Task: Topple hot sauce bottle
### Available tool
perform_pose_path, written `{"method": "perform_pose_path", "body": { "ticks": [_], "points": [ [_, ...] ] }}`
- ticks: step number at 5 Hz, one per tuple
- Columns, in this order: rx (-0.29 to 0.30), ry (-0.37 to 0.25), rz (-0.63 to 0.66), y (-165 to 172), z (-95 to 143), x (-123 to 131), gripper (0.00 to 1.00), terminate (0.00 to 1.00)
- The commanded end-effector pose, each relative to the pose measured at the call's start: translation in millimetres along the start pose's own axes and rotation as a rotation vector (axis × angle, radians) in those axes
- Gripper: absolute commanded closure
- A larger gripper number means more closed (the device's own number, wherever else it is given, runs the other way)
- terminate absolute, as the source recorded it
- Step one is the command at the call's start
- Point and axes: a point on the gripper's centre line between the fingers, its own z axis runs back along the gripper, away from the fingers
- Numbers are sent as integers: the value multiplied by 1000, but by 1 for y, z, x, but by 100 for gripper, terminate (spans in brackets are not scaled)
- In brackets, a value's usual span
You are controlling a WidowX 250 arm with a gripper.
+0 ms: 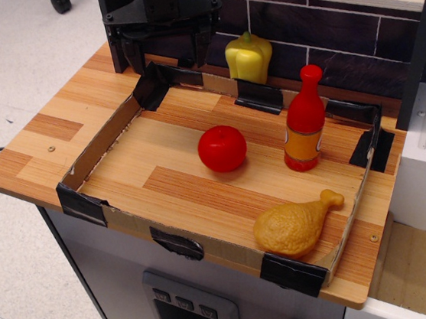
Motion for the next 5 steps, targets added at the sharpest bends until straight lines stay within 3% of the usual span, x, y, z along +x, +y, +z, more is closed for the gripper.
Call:
{"method": "perform_pose_path", "body": {
  "ticks": [1,3,5],
  "points": [
    [0,0,0,0,0,0,0,0],
    [50,34,221,-39,32,-21,0,0],
    [82,-16,345,-74,44,-38,0,0]
  ]
}}
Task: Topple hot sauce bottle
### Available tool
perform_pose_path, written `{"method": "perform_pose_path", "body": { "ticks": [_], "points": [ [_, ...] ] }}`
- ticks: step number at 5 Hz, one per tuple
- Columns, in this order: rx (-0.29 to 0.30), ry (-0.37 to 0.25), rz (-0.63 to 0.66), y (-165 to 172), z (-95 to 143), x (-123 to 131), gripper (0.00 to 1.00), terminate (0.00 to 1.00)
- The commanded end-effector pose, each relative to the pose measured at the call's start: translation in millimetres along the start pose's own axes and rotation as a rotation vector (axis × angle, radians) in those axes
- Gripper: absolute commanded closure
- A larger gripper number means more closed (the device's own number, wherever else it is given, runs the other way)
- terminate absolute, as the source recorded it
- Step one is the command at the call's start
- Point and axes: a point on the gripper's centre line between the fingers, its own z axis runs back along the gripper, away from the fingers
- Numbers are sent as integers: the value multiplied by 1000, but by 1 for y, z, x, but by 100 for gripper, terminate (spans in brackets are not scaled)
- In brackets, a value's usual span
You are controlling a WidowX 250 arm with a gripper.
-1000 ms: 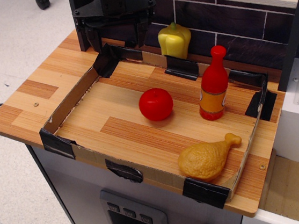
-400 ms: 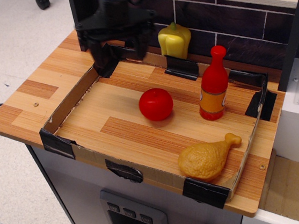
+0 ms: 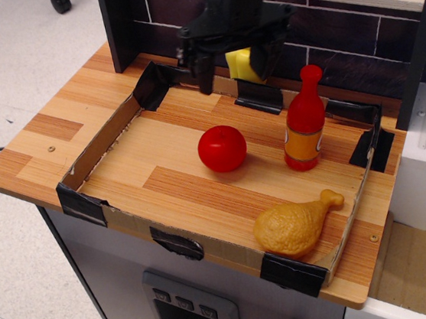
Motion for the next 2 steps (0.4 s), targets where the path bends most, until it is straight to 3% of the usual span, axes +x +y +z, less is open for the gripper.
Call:
{"method": "perform_pose_path", "body": {
  "ticks": [1,2],
  "points": [
    [-56,-92,114,-30,34,-11,0,0],
    [-53,-92,196,-38,37,-22,0,0]
  ]
}}
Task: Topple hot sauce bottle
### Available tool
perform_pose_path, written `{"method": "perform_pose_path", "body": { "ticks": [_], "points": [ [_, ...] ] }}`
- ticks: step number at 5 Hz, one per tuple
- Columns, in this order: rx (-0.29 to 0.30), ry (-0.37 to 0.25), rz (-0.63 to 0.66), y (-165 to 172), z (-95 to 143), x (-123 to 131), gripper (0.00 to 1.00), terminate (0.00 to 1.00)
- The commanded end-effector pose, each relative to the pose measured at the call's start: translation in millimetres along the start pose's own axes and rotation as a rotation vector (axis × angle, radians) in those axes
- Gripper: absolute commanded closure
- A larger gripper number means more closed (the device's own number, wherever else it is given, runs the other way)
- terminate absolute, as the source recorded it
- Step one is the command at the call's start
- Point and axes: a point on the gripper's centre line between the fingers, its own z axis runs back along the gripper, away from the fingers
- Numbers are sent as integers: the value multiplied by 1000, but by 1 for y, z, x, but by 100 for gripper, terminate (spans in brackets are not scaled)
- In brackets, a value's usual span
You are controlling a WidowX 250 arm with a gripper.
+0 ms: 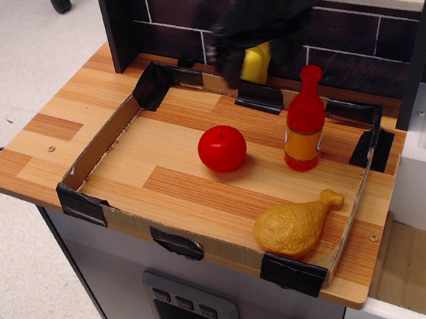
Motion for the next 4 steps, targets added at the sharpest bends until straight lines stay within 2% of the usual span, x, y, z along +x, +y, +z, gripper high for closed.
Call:
{"method": "perform_pose_path", "body": {
  "ticks": [1,2,3,4],
  "points": [
    [-42,-24,195,-18,19,-14,0,0],
    [4,5,205,-19,14,-21,0,0],
    [-3,18,231,-23,10,-19,0,0],
    [-15,22,244,-24,9,-21,100,0]
  ]
}}
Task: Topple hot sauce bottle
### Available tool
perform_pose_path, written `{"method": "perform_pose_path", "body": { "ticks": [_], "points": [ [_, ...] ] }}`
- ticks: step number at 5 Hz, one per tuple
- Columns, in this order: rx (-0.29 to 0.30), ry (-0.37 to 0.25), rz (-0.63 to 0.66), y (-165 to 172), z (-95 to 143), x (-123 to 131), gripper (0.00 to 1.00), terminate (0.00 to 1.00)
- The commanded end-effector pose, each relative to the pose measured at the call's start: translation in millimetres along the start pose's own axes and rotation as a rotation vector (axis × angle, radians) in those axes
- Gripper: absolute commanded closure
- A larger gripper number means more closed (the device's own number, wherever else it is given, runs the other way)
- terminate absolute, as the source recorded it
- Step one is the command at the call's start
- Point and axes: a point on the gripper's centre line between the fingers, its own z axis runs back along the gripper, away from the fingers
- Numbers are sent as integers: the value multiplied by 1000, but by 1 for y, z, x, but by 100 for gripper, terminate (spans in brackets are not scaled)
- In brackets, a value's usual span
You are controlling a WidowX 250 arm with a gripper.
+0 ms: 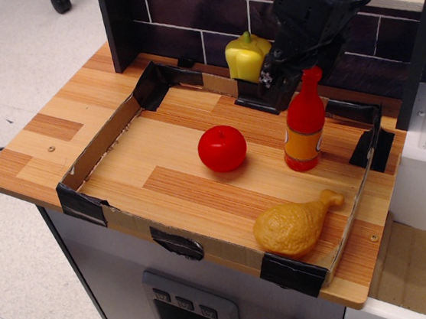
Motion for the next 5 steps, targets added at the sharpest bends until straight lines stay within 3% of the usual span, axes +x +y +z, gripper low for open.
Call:
{"method": "perform_pose_path", "body": {
  "ticks": [1,3,4,5],
  "points": [
    [-67,7,38,-15,12,8,100,0],
    [-60,18,34,-17,12,4,100,0],
    [-76,99,53,-22,21,10,100,0],
    [-93,310,57,-19,21,15,100,0]
  ]
}}
